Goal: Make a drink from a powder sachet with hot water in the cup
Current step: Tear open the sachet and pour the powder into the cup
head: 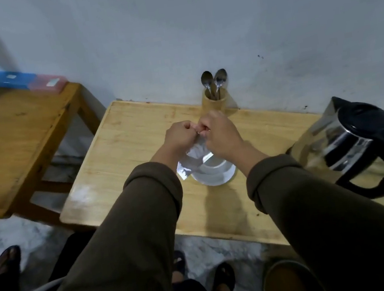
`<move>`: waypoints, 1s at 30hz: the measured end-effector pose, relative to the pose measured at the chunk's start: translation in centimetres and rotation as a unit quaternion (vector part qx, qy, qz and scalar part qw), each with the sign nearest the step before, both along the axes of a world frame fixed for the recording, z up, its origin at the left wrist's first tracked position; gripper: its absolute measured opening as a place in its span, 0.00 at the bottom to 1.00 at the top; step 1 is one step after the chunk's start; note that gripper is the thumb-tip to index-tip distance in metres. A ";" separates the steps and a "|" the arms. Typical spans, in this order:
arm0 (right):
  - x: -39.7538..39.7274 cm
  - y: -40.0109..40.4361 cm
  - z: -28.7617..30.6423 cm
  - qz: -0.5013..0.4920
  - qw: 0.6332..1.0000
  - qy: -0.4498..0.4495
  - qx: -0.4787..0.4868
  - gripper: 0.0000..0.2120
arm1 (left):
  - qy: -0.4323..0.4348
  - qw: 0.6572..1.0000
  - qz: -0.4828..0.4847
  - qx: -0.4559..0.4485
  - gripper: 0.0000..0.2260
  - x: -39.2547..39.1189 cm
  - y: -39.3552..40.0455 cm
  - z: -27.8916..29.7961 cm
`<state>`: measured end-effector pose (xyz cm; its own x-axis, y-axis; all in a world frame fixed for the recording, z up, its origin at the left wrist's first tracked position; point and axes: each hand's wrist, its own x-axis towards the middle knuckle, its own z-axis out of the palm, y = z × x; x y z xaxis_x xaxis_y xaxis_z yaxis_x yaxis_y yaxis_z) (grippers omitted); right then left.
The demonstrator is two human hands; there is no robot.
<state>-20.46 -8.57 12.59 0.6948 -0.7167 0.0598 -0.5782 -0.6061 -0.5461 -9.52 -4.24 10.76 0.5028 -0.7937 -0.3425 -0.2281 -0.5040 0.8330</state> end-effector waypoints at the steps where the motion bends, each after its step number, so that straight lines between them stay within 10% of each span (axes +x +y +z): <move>1: -0.4 0.0 -0.1 0.000 1.000 -0.006 0.011 0.03 | -0.013 1.000 0.001 0.002 0.10 -0.3 0.1 0.1; 30: -7.9 -1.6 0.6 0.046 0.990 -0.022 0.129 0.08 | -0.036 0.992 0.103 0.064 0.15 -2.7 -0.7 -1.7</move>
<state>-28.36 -10.20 13.23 0.7593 -0.6450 -0.0859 -0.4988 -0.4921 -0.7134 -12.23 -4.94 9.09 0.6760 -0.6238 -0.3922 -0.1656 -0.6473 0.7441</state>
